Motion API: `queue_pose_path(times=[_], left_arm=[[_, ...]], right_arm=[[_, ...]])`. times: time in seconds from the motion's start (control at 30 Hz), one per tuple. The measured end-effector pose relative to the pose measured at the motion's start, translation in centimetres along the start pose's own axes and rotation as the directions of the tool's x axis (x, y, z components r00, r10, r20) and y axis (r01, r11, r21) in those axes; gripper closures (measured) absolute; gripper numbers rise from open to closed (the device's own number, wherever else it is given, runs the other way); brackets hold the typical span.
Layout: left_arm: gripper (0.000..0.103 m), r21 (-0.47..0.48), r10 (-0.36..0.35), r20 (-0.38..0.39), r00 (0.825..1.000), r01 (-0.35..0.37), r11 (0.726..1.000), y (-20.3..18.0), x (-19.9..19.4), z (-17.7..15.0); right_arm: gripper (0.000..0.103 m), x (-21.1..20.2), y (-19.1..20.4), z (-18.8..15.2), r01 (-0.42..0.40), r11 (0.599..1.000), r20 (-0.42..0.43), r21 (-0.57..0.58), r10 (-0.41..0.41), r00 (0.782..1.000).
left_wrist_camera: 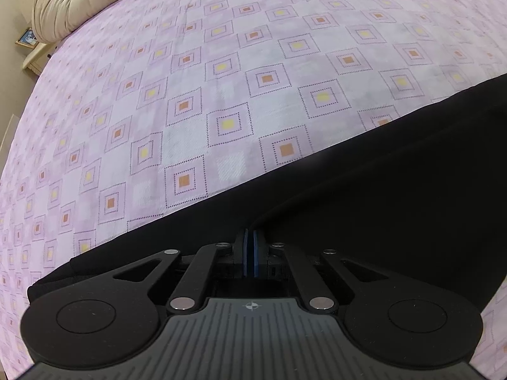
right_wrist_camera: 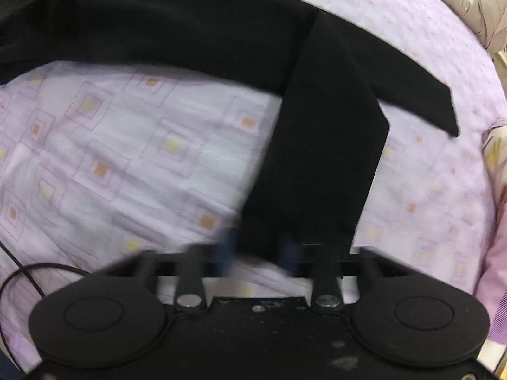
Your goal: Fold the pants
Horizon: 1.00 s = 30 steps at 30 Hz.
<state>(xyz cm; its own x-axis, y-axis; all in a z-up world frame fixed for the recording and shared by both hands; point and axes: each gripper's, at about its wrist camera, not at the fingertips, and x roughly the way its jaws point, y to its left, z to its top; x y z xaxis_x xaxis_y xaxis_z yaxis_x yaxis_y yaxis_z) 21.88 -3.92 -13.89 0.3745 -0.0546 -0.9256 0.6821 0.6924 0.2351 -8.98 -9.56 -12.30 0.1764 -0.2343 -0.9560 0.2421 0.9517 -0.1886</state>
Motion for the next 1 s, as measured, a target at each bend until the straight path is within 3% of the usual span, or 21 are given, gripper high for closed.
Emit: queue_pose_path(times=[0.1, 0.2, 0.27, 0.3, 0.33, 0.4, 0.47, 0.6, 0.77, 1.0], left_arm=[[0.099, -0.007, -0.003, -0.002, 1.0, 0.003, 1.0, 0.1, 0.0, 0.1], [0.099, -0.017, -0.002, -0.001, 1.0, 0.002, 1.0, 0.2, 0.1, 0.1], [0.099, -0.018, 0.002, 0.0, 1.0, -0.002, 1.0, 0.1, 0.2, 0.1], [0.099, -0.021, 0.004, 0.0, 1.0, -0.004, 1.0, 0.1, 0.2, 0.2], [0.099, -0.022, 0.005, 0.0, 1.0, -0.005, 1.0, 0.1, 0.3, 0.1], [0.099, -0.035, 0.006, 0.001, 1.0, -0.006, 0.999, 0.2, 0.3, 0.1], [0.099, -0.058, 0.007, 0.002, 1.0, -0.007, 0.998, 0.4, 0.2, 0.1], [0.099, -0.092, 0.018, 0.017, 1.0, -0.016, 0.996, 0.7, -0.5, 0.1], [0.099, -0.111, 0.042, 0.051, 0.998, -0.036, 0.993, 1.0, -1.5, 0.8], [0.099, -0.114, 0.051, 0.059, 0.997, -0.044, 0.993, 1.7, -1.0, 2.2]], right_arm=[[0.095, -1.5, -4.6, 1.8, 0.07, 0.995, 0.071, 0.075, -0.075, 0.995], [0.095, -1.8, -10.8, 4.6, 0.09, 0.979, 0.128, 0.18, -0.114, 0.985], [0.095, -0.9, -15.0, 6.8, 0.106, 0.965, 0.14, 0.24, -0.142, 0.98], [0.095, -0.9, -15.0, 6.8, 0.106, 0.965, 0.14, 0.24, -0.142, 0.98], [0.095, 0.5, -18.7, 8.7, 0.107, 0.95, 0.152, 0.293, -0.156, 0.976], [0.095, 1.1, -19.9, 9.6, 0.111, 0.946, 0.153, 0.305, -0.163, 0.975], [0.095, 3.6, -23.8, 12.7, 0.109, 0.936, 0.134, 0.335, -0.162, 0.978], [0.095, 6.1, -26.2, 15.0, 0.091, 0.928, 0.111, 0.36, -0.139, 0.984], [0.096, 7.8, -26.4, 16.9, 0.081, 0.941, 0.115, 0.33, -0.125, 0.986], [0.096, 10.2, -27.2, 17.6, 0.081, 0.923, 0.091, 0.377, -0.124, 0.988]])
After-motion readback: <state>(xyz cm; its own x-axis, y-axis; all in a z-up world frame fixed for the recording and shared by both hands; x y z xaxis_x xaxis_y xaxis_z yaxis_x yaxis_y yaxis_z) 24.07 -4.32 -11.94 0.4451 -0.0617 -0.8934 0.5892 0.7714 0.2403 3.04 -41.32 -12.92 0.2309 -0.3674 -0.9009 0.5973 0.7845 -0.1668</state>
